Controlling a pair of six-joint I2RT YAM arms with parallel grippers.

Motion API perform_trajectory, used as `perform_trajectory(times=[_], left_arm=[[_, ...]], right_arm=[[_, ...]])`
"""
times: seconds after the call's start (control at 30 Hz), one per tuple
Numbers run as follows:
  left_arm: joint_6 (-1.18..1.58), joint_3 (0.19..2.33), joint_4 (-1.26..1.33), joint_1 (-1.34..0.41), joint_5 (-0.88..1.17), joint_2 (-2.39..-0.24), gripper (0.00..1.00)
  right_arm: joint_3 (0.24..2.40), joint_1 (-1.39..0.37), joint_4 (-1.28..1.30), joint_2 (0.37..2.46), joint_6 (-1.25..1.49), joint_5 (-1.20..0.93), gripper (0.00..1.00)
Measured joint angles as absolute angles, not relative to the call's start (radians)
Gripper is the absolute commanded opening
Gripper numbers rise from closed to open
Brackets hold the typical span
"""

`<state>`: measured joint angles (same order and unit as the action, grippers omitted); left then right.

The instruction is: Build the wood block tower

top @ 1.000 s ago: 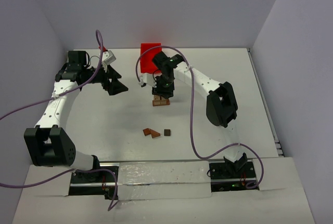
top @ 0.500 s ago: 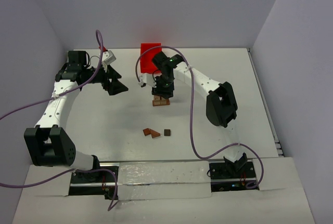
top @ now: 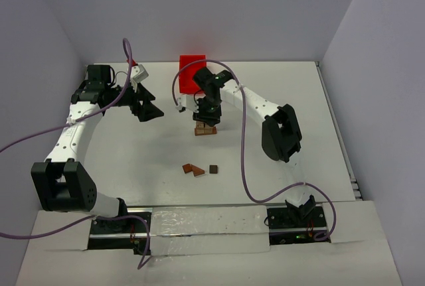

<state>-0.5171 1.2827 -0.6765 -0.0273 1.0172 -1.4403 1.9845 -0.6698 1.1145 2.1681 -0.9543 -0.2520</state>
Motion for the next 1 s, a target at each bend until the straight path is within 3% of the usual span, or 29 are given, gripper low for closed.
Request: perform_trajectory(times=[0.73,1.0], left_arm=[[-0.517,1.283,-0.677,-0.027,1.017,-1.442,0.99],[-0.517,1.283,-0.676,-0.027,1.017,-1.442,0.99]], right_arm=[[2.016,-0.676,1.113,2.182,-0.95,-0.253,0.39],[2.016,-0.681,1.113,2.182,-0.942,-0.253,0.65]])
